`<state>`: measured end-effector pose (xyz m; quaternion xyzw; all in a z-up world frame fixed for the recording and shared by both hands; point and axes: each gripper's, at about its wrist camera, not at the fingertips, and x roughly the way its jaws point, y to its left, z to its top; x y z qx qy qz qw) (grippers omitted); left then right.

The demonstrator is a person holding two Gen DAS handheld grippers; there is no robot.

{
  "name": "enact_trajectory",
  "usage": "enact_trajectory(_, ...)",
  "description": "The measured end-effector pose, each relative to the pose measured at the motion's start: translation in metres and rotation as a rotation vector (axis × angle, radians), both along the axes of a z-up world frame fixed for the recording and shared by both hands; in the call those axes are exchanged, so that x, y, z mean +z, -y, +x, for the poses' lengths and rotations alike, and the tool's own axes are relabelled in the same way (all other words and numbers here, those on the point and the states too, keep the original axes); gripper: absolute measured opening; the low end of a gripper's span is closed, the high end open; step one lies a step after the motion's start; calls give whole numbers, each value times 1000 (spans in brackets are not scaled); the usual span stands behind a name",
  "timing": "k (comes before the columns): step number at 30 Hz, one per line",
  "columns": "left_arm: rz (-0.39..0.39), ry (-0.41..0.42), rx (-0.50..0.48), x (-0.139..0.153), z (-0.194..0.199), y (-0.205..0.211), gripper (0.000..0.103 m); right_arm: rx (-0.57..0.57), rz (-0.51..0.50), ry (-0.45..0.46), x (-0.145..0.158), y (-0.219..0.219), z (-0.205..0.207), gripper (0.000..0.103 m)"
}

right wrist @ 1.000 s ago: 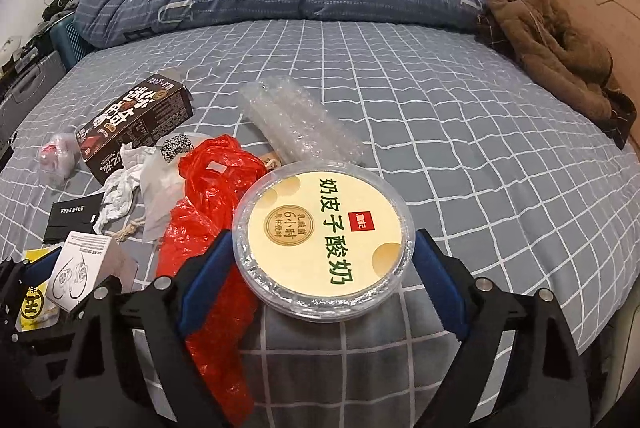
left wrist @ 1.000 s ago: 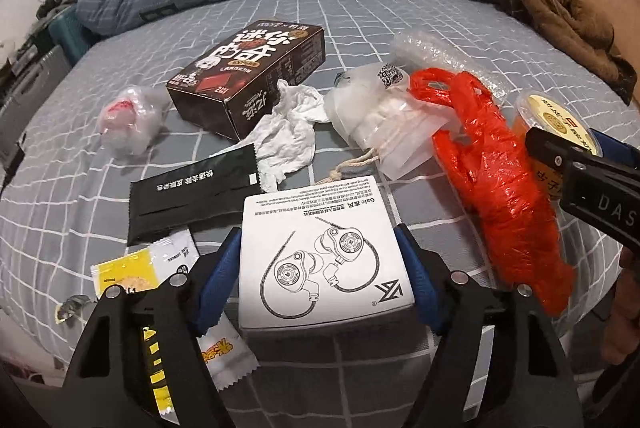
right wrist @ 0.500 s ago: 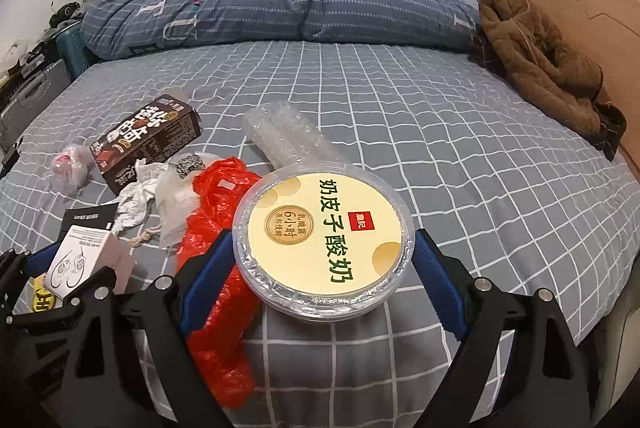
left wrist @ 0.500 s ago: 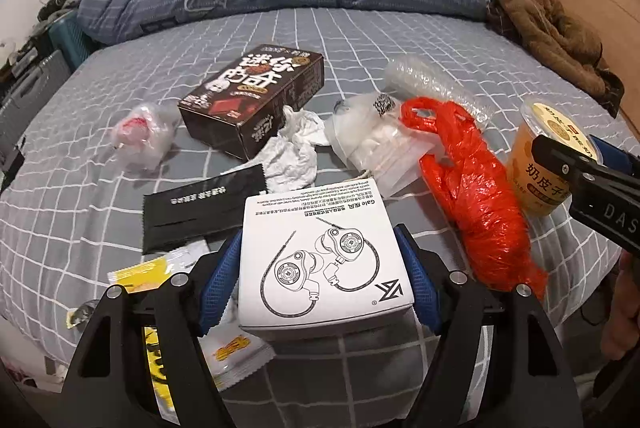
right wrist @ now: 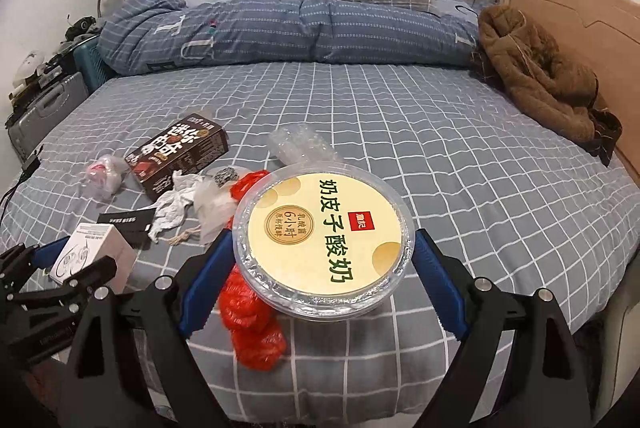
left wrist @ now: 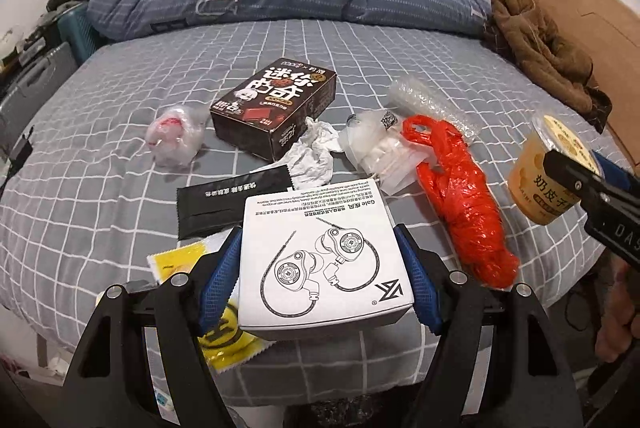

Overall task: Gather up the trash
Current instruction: 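Carry the yogurt cup in the right tool over the black trash bin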

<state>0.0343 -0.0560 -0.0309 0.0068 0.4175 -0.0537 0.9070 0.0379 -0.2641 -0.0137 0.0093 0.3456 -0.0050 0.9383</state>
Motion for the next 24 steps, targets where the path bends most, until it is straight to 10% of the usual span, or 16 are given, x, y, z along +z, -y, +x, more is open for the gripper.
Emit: enact_trajectory(24,-8,52,21,59,-110,-21,72,41,46,40,63,-37,-111,84)
